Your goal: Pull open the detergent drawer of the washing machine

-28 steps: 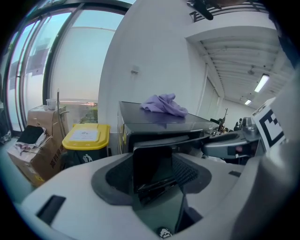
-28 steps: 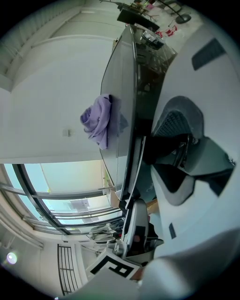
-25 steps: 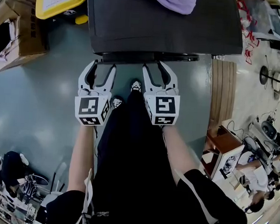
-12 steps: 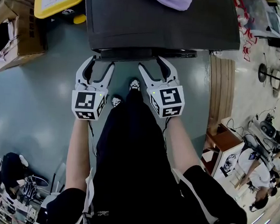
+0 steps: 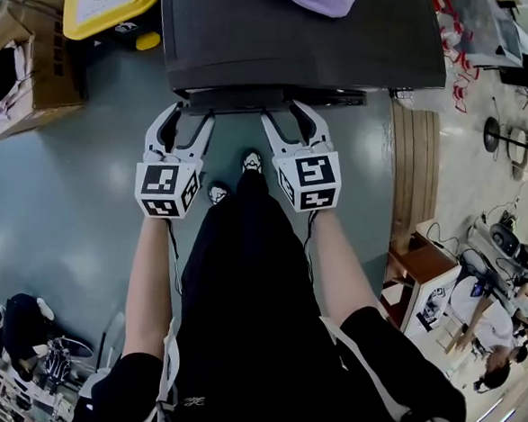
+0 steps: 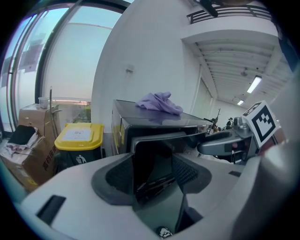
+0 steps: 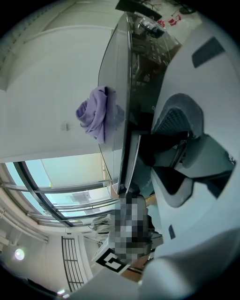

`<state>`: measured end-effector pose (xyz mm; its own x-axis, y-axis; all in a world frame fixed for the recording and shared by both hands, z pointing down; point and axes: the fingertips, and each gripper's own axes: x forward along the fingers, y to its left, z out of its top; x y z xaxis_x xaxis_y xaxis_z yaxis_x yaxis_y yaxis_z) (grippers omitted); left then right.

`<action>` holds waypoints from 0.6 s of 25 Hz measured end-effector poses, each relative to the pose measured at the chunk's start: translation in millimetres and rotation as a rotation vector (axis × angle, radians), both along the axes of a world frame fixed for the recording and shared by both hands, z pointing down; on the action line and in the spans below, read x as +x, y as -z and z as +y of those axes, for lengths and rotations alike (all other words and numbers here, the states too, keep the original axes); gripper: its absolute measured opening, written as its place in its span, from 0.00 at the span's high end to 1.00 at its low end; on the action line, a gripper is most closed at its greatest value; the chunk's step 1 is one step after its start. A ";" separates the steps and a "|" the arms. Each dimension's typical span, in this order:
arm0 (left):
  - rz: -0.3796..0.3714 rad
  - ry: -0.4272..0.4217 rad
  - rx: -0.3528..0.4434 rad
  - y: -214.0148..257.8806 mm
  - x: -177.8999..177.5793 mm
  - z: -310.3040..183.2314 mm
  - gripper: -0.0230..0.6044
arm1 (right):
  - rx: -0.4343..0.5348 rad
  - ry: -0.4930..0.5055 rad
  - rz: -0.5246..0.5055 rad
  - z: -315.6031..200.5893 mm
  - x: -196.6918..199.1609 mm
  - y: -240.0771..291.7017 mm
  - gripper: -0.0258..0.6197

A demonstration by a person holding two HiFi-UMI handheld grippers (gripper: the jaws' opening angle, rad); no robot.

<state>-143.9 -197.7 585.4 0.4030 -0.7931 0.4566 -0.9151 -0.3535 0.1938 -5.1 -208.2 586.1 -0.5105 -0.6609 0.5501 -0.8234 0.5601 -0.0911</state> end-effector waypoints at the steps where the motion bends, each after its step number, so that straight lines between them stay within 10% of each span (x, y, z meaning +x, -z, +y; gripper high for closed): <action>1: -0.003 0.000 -0.002 0.0 -0.1 0.9 0.55 | -0.003 0.011 -0.005 0.7 -1.2 -0.9 0.61; 15: 0.011 0.023 0.006 -2.4 0.5 6.9 0.55 | -0.035 0.009 0.013 4.6 -2.1 -4.0 0.59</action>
<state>-143.4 -190.8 587.8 0.3891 -0.8049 0.4480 -0.9211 -0.3331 0.2015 -7.2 -203.6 590.1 -0.5090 -0.6369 0.5791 -0.8197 0.5639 -0.1003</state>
